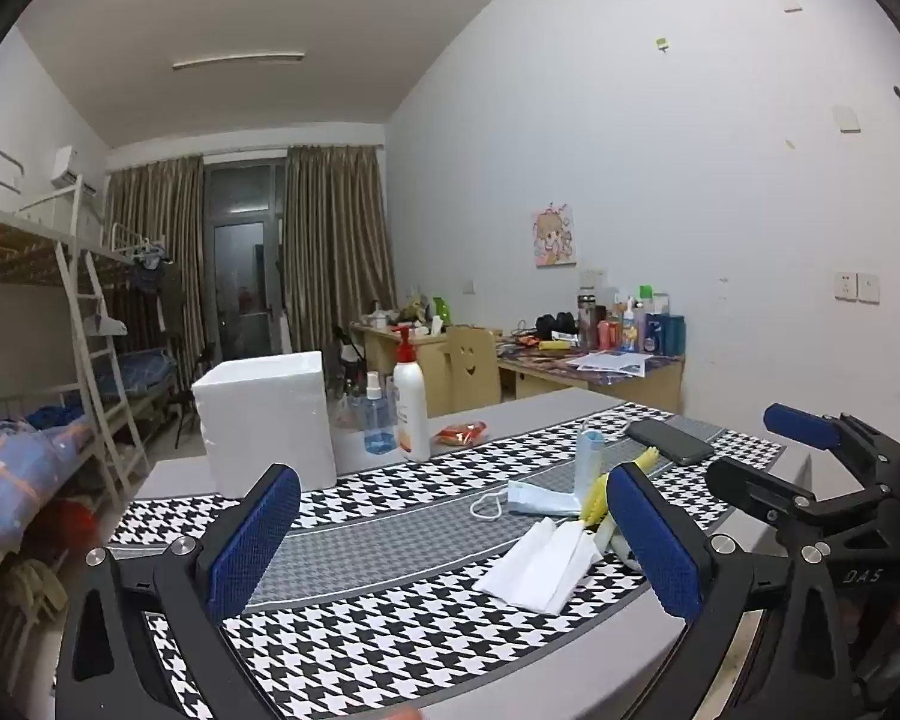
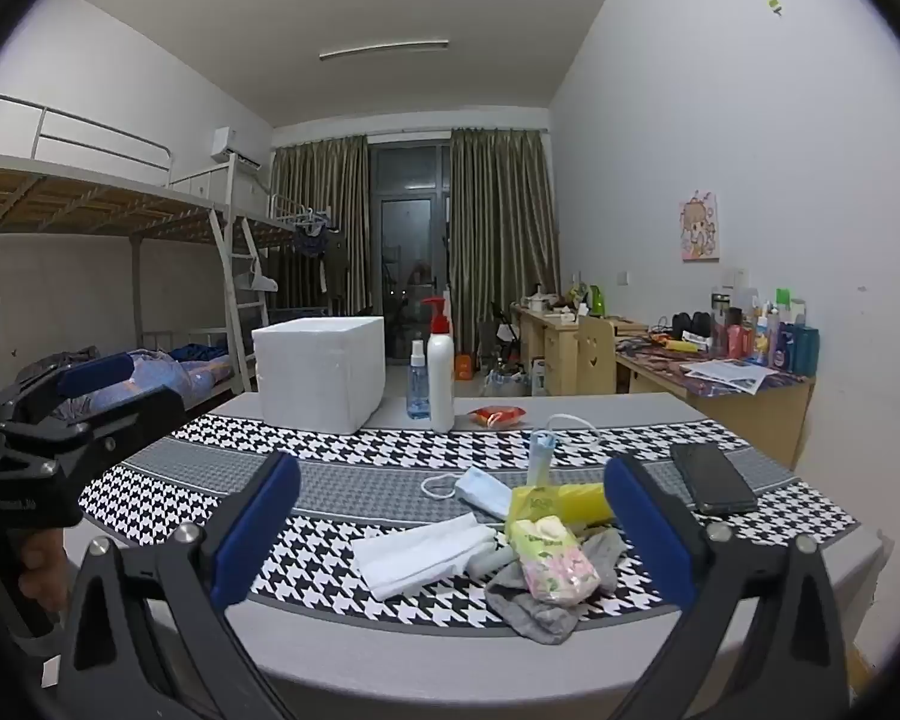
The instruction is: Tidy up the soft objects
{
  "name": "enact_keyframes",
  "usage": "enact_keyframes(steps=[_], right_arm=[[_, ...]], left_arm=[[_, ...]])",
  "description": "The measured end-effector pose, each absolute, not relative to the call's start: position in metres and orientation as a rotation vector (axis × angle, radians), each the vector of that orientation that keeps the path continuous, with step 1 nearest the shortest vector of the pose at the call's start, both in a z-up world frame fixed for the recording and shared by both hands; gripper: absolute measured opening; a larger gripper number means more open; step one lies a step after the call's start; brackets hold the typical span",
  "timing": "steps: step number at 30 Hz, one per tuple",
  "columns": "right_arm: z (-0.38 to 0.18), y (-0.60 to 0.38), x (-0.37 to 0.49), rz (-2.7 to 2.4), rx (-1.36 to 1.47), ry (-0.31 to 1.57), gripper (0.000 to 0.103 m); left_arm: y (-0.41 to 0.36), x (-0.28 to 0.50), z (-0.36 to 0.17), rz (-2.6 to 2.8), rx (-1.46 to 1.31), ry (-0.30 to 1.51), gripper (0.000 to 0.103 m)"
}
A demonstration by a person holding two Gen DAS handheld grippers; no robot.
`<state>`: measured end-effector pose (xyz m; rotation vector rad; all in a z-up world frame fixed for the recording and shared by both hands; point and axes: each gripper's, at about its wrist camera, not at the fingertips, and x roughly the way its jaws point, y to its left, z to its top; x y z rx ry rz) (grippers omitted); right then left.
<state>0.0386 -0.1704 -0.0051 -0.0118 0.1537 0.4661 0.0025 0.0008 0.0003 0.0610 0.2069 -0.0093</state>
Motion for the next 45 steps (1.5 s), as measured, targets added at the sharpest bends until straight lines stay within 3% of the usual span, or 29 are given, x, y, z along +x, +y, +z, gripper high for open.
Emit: enact_keyframes(steps=[45], right_arm=[[-0.004,-0.176,0.035,0.468,0.004,0.157,0.103]], left_arm=[[0.007,0.007,-0.008,0.036,0.028,0.211,0.102]])
